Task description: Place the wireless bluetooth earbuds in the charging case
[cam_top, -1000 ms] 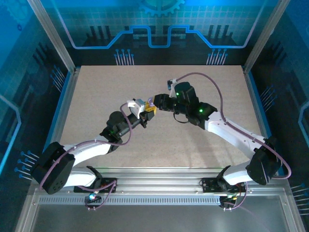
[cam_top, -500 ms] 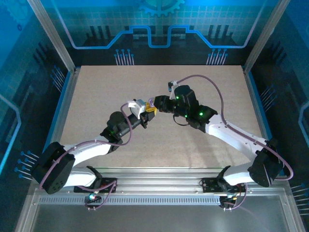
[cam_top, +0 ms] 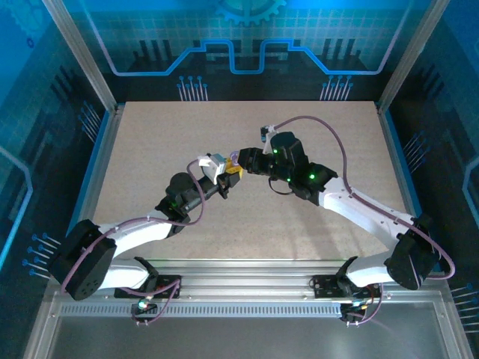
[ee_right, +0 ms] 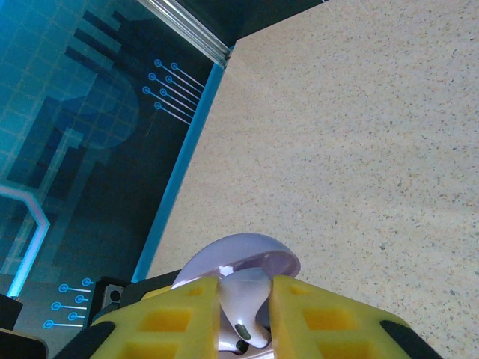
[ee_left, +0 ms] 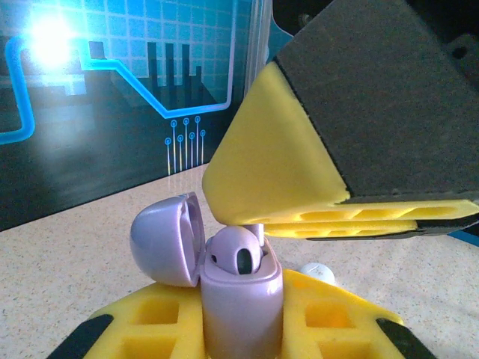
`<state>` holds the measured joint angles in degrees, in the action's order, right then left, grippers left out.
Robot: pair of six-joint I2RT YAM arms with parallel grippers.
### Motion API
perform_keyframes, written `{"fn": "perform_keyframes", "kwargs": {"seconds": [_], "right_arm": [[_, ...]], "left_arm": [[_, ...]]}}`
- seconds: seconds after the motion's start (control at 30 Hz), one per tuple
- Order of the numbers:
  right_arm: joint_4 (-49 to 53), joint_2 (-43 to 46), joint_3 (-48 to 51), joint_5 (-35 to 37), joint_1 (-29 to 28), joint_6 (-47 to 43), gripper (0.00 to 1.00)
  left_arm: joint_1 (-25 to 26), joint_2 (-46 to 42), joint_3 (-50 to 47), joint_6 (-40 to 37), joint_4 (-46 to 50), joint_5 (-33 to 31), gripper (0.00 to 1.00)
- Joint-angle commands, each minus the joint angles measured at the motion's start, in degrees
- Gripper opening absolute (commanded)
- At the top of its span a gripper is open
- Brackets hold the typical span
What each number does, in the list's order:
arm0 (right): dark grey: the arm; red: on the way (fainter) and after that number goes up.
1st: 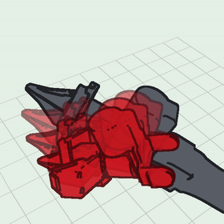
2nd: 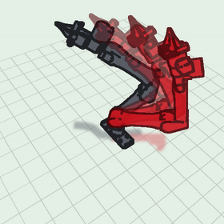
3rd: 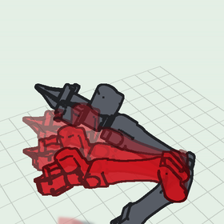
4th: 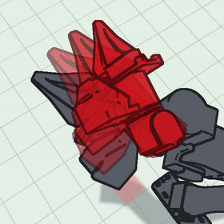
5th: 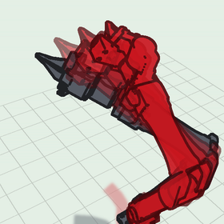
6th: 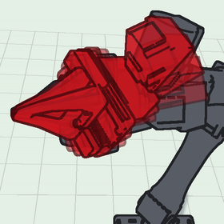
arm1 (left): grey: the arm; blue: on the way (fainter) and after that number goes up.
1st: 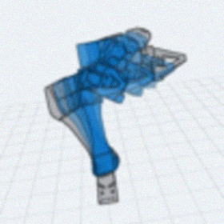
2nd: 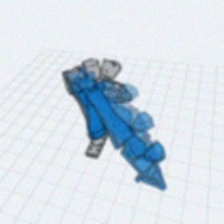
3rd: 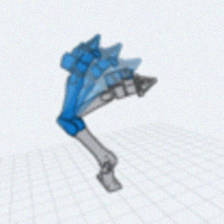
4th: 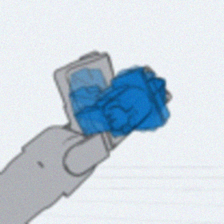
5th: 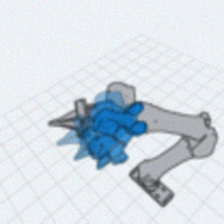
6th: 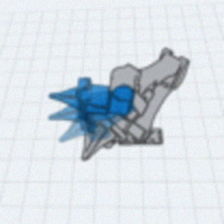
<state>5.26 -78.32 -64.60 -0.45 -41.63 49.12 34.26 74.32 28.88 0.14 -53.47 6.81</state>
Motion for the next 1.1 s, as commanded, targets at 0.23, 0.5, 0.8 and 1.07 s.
{"fn": "perform_keyframes", "kwargs": {"seconds": [0.23,0.5,0.8,1.07], "right_arm": [[1.6,2.2,0.9,-0.5,-0.9,0.7,0.28],[2.4,3.2,0.8,0.2,-0.9,0.1,0.29],[6.1,8.4,1.0,3.0,-0.7,-4.0,0.32],[7.3,15.7,3.4,1.7,1.0,-12.9,0.35]], "left_arm": [[0.1,-1.2,1.5,1.1,-4.3,-1.2,0.16],[0.2,-1.1,1.4,1.1,-4.5,-0.5,0.16],[0.2,-2.0,1.5,0.6,-3.4,1.5,0.16],[0.2,-4.7,2.5,-0.2,1.0,5.9,0.16]]}}
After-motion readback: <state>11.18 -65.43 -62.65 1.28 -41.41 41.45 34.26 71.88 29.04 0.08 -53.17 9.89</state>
